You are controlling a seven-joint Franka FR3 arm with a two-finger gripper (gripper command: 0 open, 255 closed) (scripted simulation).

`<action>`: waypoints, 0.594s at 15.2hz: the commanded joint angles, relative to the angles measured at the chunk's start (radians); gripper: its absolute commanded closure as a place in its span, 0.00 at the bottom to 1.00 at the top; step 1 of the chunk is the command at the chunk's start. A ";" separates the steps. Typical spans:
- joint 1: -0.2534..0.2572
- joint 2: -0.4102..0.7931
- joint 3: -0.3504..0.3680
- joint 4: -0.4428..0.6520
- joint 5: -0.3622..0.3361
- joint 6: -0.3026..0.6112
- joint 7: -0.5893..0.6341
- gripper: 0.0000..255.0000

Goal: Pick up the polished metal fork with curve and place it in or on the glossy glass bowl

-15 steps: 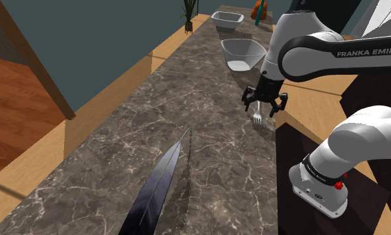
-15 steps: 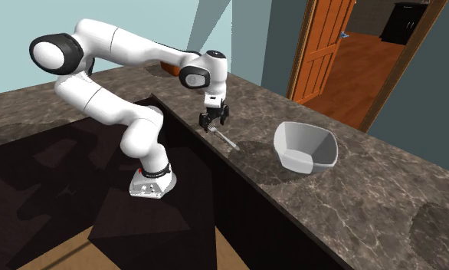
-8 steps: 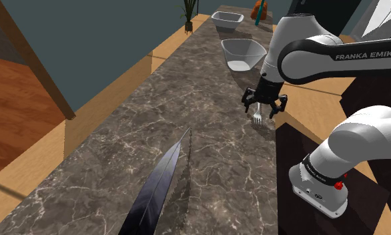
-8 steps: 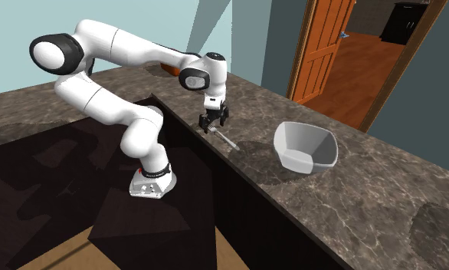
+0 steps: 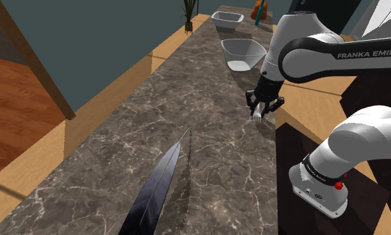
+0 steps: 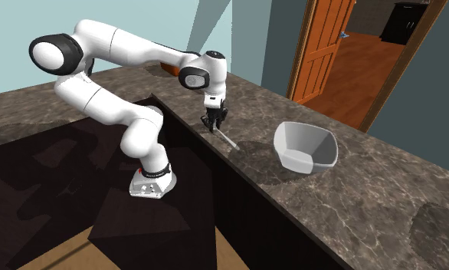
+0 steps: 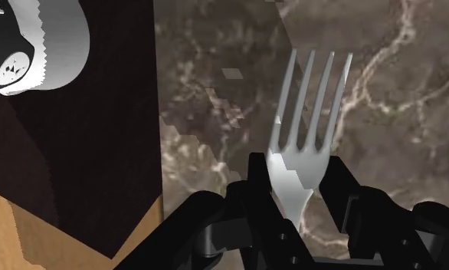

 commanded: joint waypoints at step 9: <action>-0.008 -0.024 -0.025 0.056 -0.027 -0.092 0.006 1.00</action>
